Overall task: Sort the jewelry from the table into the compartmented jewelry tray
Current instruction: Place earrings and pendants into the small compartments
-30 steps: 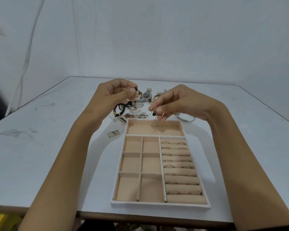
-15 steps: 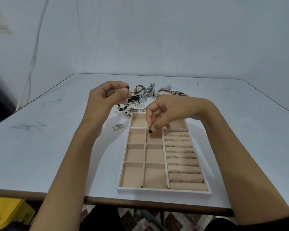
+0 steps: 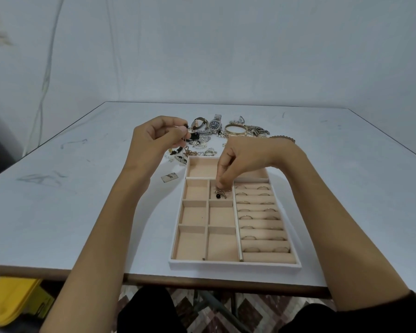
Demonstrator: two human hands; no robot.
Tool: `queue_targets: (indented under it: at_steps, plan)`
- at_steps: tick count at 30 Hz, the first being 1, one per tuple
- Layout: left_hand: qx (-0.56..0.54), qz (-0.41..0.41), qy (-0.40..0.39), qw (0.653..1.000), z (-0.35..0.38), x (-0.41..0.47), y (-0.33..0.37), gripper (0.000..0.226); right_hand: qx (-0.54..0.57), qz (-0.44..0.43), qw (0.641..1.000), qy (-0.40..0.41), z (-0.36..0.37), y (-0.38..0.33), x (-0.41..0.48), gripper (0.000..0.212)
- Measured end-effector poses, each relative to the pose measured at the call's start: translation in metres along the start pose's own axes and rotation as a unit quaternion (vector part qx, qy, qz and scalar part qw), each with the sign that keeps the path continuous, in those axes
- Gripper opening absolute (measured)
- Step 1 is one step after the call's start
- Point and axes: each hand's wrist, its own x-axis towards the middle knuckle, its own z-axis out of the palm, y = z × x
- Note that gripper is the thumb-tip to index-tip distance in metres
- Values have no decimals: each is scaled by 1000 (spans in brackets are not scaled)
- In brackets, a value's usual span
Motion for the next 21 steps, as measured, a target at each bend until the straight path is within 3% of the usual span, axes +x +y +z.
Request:
queue_targets:
  at_steps: [7,10,13,15,18,21]
  plan:
    - [-2,-10,-25,1000,0,-1,0,11,27,-13,999,27,6,0,-4,5]
    - [2,-17,-44,999,1,-2,2,11,26,-16,990,141,4,5,-13,8]
    - [17,-22,-76,997,1,-4,4,11,43,13,953,299,12,16,-36,15]
    - [29,-20,-99,994,1,-5,6,11,68,42,929,362,28,27,-57,24]
    - [32,-7,-128,991,1,-7,9,13,42,122,914,384,55,45,-83,37]
    - [31,3,-165,986,-2,-10,12,18,7,208,917,339,79,51,-97,45]
